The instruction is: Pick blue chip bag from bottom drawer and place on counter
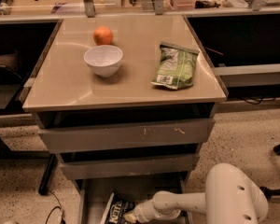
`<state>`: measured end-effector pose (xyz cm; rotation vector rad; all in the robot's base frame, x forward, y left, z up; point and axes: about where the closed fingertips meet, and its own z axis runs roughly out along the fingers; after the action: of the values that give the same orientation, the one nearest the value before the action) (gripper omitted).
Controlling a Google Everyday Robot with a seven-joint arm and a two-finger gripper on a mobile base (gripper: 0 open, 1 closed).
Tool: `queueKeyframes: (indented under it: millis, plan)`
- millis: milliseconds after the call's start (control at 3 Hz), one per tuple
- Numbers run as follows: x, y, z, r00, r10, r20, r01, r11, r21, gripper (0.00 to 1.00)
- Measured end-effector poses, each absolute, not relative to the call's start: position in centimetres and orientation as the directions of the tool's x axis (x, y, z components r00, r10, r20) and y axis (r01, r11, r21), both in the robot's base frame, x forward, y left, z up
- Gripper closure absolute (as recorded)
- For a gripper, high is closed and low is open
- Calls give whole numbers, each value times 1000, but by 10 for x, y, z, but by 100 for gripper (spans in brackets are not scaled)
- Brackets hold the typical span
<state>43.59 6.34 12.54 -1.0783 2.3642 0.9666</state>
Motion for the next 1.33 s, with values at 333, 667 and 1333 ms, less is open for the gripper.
queueKeyframes:
  millis: [333,667,1333]
  plan:
    - [436,63,126,-640,-515,-570,-767,473,434,100]
    - [437,63,129,-640,-515,-570,-767,473,434,100]
    - [455,50,187,-659,-410,-631,-750,423,509,100]
